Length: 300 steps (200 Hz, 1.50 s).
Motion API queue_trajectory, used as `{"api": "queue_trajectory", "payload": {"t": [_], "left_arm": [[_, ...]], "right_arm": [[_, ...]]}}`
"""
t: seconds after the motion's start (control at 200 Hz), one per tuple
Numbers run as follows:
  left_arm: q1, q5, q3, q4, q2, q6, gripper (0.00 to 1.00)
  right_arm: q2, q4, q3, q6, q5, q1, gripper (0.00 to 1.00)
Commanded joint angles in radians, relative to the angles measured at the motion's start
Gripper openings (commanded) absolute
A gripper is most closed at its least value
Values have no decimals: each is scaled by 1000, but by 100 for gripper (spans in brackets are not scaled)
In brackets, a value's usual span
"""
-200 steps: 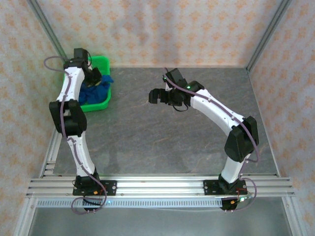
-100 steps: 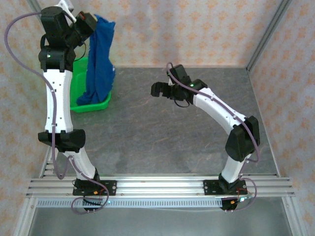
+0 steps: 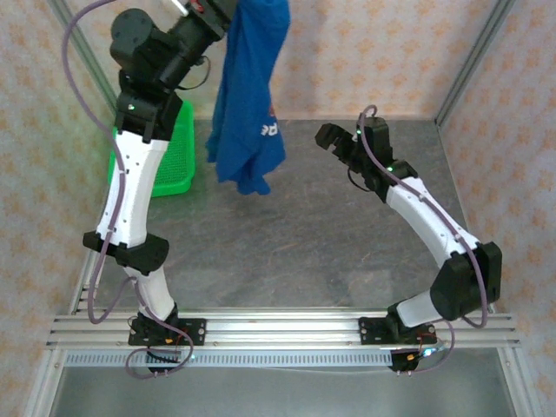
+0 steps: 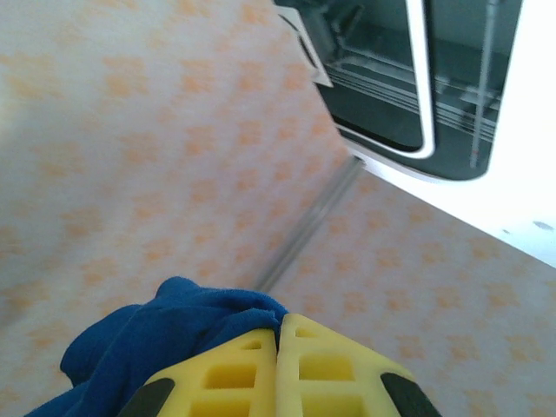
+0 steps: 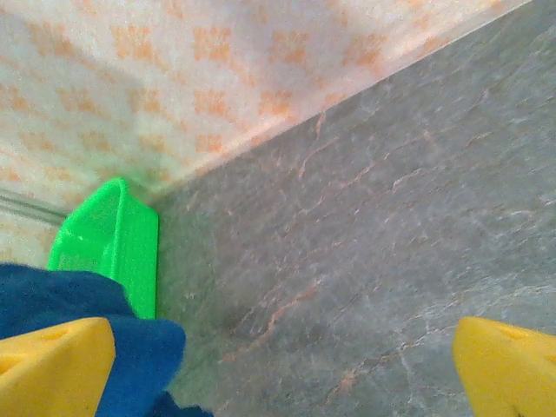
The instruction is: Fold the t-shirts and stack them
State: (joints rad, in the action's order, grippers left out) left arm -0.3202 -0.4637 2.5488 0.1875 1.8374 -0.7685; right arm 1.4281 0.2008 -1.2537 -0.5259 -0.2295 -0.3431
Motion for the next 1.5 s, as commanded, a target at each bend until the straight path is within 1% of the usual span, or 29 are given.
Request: {"api": "queue_trajectory", "payload": {"t": [0.0, 0.05, 0.105, 0.195, 0.24, 0.28, 0.33, 0.405, 0.47, 0.51, 0.605, 0.65, 0.685, 0.75, 0.86, 0.91, 0.935, 0.955, 0.985, 1.005, 1.02, 1.09, 1.135, 1.16, 1.23, 1.27, 1.325, 1.43, 1.495], "left_arm": [[-48, 31, 30, -75, 21, 61, 0], [-54, 32, 29, -62, 32, 71, 0], [-56, 57, 23, -8, 38, 100, 0], [-56, 127, 4, 112, 41, 143, 0], [-56, 154, -25, 158, 32, 161, 0], [-56, 205, -68, 201, 20, 160, 0], [-53, 273, -152, 234, -10, 151, 0], [-47, 358, -340, 252, -73, 111, 0], [-32, 374, -534, 221, -129, 67, 0], [-24, 411, -661, 205, -167, 37, 0], [34, 416, -980, 101, -249, -71, 0], [63, 413, -1100, 54, -274, -103, 0], [86, 411, -1168, 40, -283, -132, 0], [118, 371, -1255, 9, -287, -147, 0], [134, 348, -1304, -4, -273, -135, 0], [140, 329, -1297, 14, -251, -132, 6], [143, 316, -1291, 27, -239, -131, 12], [145, 306, -1286, 34, -232, -129, 21], [146, 295, -1277, 46, -223, -125, 40], [146, 288, -1270, 60, -218, -123, 49], [146, 283, -1264, 70, -217, -120, 53], [143, 262, -1252, 104, -231, -111, 69], [138, 259, -1238, 164, -249, -102, 75], [135, 252, -1225, 203, -259, -95, 82], [110, 238, -1187, 335, -283, -65, 84], [88, 238, -1173, 420, -297, -52, 84], [53, 228, -1176, 495, -316, -42, 84], [-8, 204, -1242, 554, -342, -35, 84], [-15, 222, -1313, 557, -363, -50, 83]], "right_arm": [[-76, -106, 50, -20, 17, 32, 100], [-95, -107, 67, -14, 7, 43, 100], [-119, -107, 94, -1, 2, 52, 100], [-137, -83, 118, 33, -26, 54, 100], [-141, -60, 128, 45, -47, 53, 100], [-145, -46, 145, 53, -69, 53, 99], [-155, -43, 175, 58, -98, 52, 98], [-165, -42, 217, 62, -140, 42, 98], [-148, -6, 234, 76, -185, 24, 97], [-131, 27, 234, 93, -202, 1, 96], [-69, 138, 203, 156, -157, -71, 95], [-28, 194, 183, 176, -129, -103, 95], [6, 227, 166, 184, -111, -119, 95], [67, 265, 141, 188, -87, -139, 93], [164, 293, 100, 193, -40, -160, 92], [203, 311, 78, 195, 3, -162, 92], [224, 320, 66, 194, 29, -163, 92], [238, 324, 55, 196, 48, -163, 92], [259, 330, 40, 199, 68, -162, 92], [274, 336, 28, 200, 79, -163, 92], [284, 341, 19, 199, 87, -161, 92], [334, 354, -20, 196, 96, -157, 92], [365, 366, -45, 192, 103, -154, 91], [379, 378, -59, 187, 106, -152, 90], [398, 392, -77, 174, 92, -143, 89], [390, 372, -66, 170, 66, -141, 89], [372, 347, -52, 170, 20, -140, 89], [345, 320, -46, 176, -165, -143, 89], [335, 291, -39, 161, -302, -153, 88]]}}
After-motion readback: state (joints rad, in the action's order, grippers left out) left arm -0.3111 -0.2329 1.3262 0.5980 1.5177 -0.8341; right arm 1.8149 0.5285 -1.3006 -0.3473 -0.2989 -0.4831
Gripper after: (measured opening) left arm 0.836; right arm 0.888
